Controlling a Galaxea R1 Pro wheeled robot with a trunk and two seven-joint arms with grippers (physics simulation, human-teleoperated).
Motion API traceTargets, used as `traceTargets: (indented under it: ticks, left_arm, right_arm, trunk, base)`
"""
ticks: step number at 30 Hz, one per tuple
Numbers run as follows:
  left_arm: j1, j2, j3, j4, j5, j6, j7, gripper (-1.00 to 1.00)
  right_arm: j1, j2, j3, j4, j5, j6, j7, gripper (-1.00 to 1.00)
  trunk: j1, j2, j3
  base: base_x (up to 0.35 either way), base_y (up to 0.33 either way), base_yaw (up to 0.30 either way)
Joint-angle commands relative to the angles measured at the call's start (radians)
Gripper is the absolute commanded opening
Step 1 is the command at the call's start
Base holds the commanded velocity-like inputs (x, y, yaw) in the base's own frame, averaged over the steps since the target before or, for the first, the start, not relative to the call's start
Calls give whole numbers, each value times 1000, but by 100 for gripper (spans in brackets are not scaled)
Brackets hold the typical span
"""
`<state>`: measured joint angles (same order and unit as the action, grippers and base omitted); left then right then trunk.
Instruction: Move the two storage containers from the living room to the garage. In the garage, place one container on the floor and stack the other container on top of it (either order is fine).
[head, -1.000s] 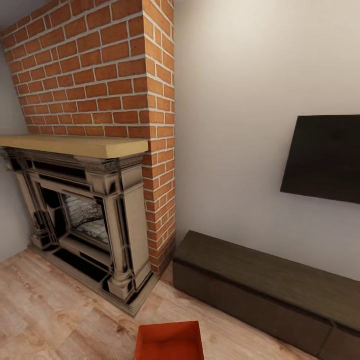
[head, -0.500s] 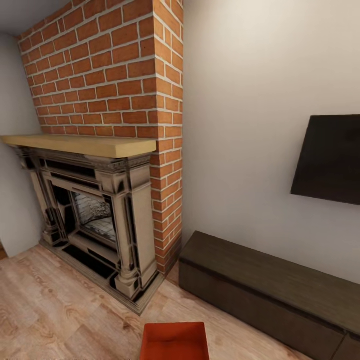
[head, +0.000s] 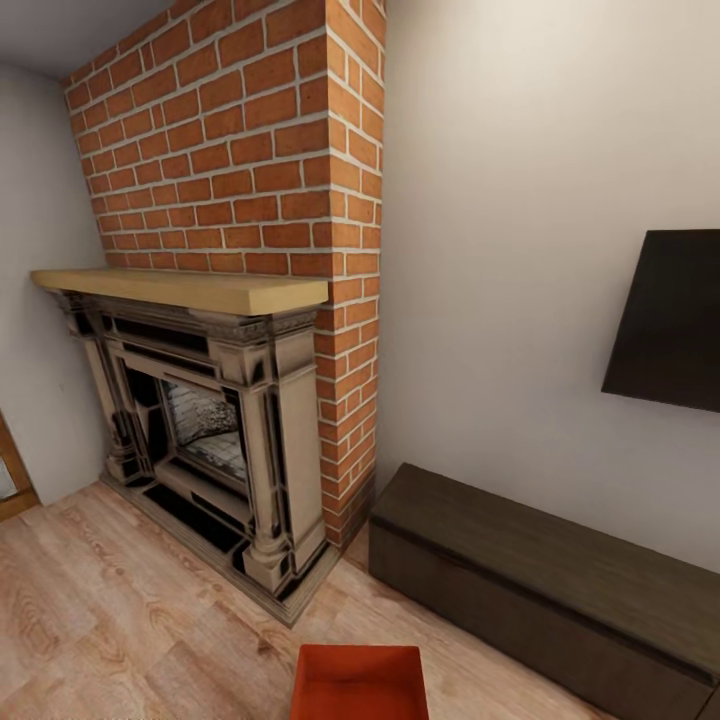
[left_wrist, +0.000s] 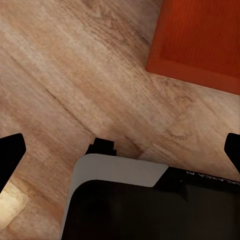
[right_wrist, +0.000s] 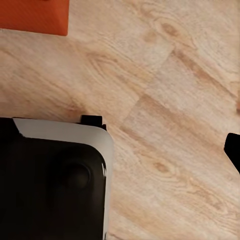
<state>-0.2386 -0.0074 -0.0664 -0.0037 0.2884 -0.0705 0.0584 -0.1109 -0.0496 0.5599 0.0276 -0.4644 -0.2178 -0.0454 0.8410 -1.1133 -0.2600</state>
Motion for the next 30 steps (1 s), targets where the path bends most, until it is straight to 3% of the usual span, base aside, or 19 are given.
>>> traceTargets:
  ticks: [1,12,30]
  left_arm:
    - [-1,0,-7,1,8,-3,3,100]
    - [-1,0,-7,1,9,-3,3,100]
    - [-1,11,-11,-4,0,-4,6,100]
  right_arm:
    - [-1,1,9,2,-7,-5,2,100]
    - [-1,2,8,3,-8,-6,-2,100]
    - [-1,0,7,2,-7,-6,3,100]
  trunk:
    - [0,-1,-1]
    - [0,-1,-2]
    - [0,-1,-29]
  base:
    - [0,0,0]
    - [0,0,0]
    - [0,0,0]
